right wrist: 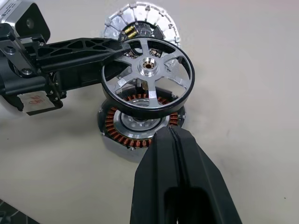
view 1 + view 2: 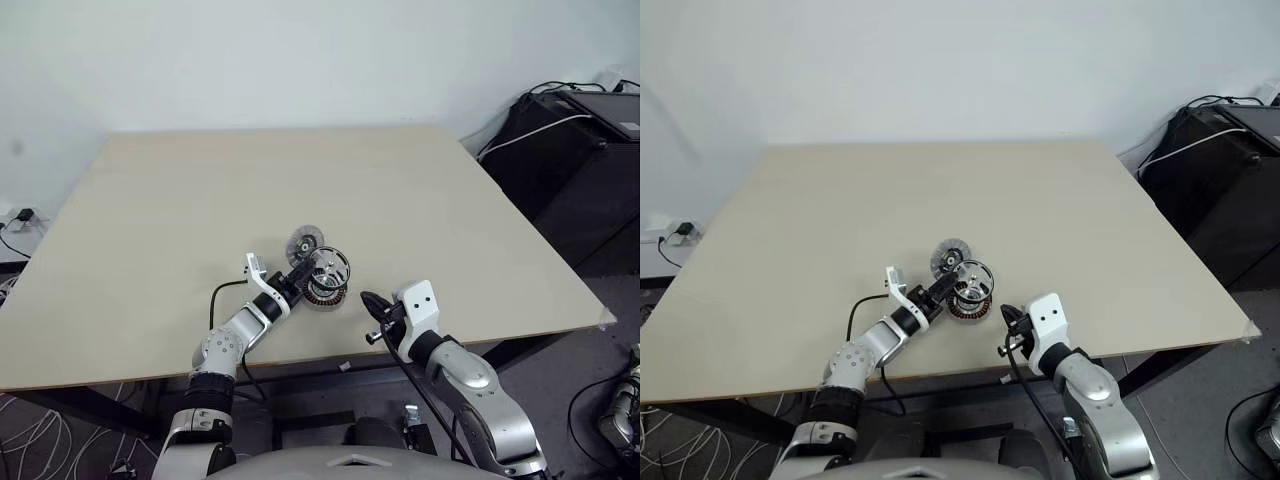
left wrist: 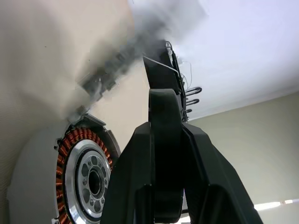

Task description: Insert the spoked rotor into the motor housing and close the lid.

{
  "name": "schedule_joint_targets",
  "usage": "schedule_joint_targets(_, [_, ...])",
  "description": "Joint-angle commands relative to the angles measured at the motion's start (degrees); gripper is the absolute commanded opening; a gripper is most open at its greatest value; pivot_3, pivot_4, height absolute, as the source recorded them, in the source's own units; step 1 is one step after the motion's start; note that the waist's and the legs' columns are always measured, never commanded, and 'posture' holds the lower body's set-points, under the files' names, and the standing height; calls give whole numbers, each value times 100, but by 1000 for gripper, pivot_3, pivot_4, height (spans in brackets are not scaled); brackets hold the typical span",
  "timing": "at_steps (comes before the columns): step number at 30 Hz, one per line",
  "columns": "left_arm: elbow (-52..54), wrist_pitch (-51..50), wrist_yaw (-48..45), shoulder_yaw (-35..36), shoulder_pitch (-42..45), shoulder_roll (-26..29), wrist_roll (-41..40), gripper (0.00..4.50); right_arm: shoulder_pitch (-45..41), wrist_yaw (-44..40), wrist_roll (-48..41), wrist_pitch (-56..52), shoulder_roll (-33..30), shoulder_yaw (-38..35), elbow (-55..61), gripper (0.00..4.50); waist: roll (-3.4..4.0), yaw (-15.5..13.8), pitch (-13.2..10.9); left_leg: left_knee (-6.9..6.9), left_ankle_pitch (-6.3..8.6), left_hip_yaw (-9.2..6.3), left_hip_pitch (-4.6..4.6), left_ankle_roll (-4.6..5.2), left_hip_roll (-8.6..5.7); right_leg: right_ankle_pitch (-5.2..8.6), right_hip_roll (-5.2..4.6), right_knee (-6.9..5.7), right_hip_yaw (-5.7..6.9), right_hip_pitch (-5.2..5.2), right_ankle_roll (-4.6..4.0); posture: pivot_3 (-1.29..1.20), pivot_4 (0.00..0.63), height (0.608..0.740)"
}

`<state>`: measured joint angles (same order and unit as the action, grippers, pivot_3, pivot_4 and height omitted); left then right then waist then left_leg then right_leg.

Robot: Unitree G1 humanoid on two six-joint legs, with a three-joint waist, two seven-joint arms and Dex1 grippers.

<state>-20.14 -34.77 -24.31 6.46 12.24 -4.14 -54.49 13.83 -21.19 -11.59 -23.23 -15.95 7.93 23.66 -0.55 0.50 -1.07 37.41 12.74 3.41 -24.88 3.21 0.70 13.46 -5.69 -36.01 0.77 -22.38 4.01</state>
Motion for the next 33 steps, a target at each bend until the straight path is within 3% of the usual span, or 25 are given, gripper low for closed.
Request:
schedule_joint_targets(1, [174, -13, -103, -97, -122, -703, -45, 481, -65, 30, -41, 24, 9, -80, 262, 0, 0, 3, 0, 1, 0, 0, 0, 0, 0, 0, 0, 0, 0, 1, 0, 0, 0, 740])
schedule_joint_targets(19, [-93, -115, -8, -282, -146, -808, 311, 481, -92, 37, -38, 44, 11, -104, 248, 0, 0, 3, 0, 5, 0, -2, 1, 0, 1, -1, 2, -1, 1, 3, 1, 0, 0, 740])
schedule_joint_targets(27, [-15, -77, 19, -222, -156, -759, 329, 3016, -89, 47, -42, 53, 11, -119, 235, 0, 4, 0, 4, 5, 0, -2, 3, 0, 1, -1, 1, -1, 1, 6, 1, 0, 0, 740])
schedule_joint_targets(33, [683, -21, 114, -137, -407, -583, 199, 3016, -81, 51, -41, 74, 29, -110, 208, 0, 9, 23, 6, 5, 1, -3, 19, -1, 6, -2, 2, -1, -1, 20, 3, 0, 0, 740])
